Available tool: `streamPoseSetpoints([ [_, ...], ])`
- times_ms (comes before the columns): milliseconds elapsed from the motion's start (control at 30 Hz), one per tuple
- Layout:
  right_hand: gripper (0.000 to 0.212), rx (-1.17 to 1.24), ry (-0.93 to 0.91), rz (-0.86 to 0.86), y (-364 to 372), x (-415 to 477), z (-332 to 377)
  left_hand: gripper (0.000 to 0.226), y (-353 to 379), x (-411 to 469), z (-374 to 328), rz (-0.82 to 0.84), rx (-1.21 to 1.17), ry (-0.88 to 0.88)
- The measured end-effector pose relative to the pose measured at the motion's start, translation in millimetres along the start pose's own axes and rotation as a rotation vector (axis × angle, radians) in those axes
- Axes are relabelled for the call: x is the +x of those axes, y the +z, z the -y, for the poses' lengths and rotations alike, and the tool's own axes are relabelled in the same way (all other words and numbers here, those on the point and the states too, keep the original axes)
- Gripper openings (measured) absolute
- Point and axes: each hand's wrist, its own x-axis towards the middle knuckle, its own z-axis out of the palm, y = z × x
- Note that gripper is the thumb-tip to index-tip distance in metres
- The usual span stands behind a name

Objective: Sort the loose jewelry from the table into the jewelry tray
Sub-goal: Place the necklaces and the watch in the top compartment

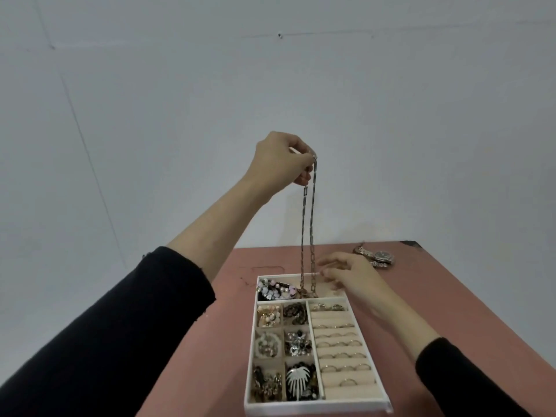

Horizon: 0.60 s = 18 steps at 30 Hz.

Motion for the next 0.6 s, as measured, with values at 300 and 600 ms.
streamPoseSetpoints([
  [300,0.021,0.156,-0.024,-0.259,-8.2,-3.0,-19.7,0.017,11.2,-12.2,39.8,0.029,0.123,-0.064],
  [600,0.024,0.205,0.010,-0.329,-15.0,0.1,-33.2,0.015,29.4,-29.4,87.5,0.072,0.235,-0.124],
])
